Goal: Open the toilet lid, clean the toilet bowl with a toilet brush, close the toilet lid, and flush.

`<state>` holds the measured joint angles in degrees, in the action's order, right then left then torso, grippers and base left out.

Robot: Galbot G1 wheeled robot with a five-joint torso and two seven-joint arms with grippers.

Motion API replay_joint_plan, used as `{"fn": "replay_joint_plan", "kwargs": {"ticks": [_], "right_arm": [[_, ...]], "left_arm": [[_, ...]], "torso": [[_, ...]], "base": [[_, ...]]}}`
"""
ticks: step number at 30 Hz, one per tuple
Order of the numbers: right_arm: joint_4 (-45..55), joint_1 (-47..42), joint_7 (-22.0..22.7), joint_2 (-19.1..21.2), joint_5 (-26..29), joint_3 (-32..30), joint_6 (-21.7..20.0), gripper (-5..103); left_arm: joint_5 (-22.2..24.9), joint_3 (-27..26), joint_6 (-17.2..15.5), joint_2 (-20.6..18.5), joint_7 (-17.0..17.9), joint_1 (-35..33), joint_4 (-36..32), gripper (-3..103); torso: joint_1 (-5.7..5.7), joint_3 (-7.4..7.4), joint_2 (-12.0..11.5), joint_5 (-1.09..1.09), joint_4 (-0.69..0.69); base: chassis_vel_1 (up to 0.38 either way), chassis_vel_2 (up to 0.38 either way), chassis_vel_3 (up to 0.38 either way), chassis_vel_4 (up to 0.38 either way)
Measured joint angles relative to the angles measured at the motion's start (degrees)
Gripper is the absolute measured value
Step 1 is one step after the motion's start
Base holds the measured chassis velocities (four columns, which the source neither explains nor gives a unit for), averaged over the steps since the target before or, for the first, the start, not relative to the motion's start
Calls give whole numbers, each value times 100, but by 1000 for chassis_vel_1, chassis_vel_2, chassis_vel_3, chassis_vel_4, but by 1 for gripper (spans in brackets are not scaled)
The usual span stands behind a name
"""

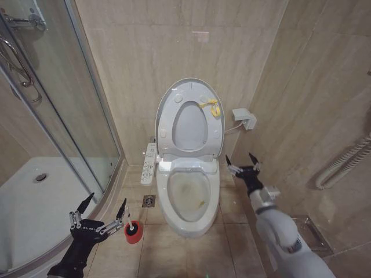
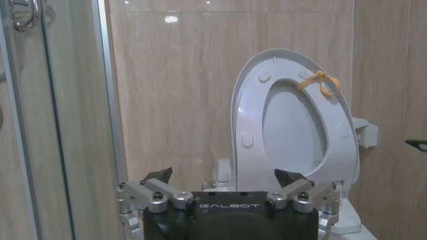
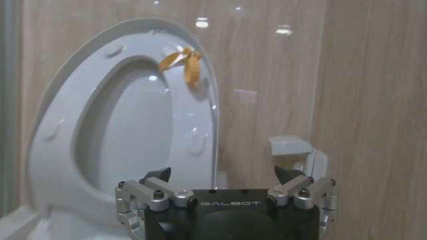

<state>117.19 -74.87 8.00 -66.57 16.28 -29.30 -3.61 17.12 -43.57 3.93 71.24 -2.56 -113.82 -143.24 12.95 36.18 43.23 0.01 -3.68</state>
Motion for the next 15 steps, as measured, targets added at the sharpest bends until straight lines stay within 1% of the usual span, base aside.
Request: {"fn": "replay_joint_plan", "kwargs": {"ticks": [2,3,6,7,9,10,11,13,14,15], "right_arm": [[183,-295,-211,-138,-243,-92,68,100],[183,-295,-211,-138,-243,-92,68,100],[343,-659,-423,-449,-577,-187,243,100],[343,-659,-423,-449,-577,-187,243,100],[460,-969,-555,-701,-820,-300,394,100],[551,-1156,-579,-832,-894,-353,450,100],[551,-1156,-579,-832,-894,-353,450,100],[678,-1467,-593,-1063,-1003,-465,551,100],[678,-1467,-593,-1063,-1003,-465,551,100],[719,-1578,-590,-1151,-1016,-527,584,100]], "left_arm": [[0,0,0,0,0,0,0,100],[0,0,0,0,0,0,0,100],[0,0,0,0,0,0,1,100],[0,0,0,0,0,0,1,100],[0,0,0,0,1,0,0,100],[0,0,0,0,0,0,0,100],[0,0,0,0,0,0,0,100],[0,0,0,0,1,0,0,100],[0,0,0,0,1,0,0,100],[0,0,0,0,1,0,0,100]], "torso": [[0,0,0,-1,0],[0,0,0,-1,0],[0,0,0,-2,2],[0,0,0,-2,2],[0,0,0,-1,2],[0,0,0,-2,0],[0,0,0,-2,0],[0,0,0,-2,0],[0,0,0,-2,0],[0,0,0,-2,0]], "base": [[0,0,0,0],[0,0,0,0],[0,0,0,0],[0,0,0,0],[0,0,0,0],[0,0,0,0],[0,0,0,0],[0,0,0,0],[0,0,0,0],[0,0,0,0]]}}
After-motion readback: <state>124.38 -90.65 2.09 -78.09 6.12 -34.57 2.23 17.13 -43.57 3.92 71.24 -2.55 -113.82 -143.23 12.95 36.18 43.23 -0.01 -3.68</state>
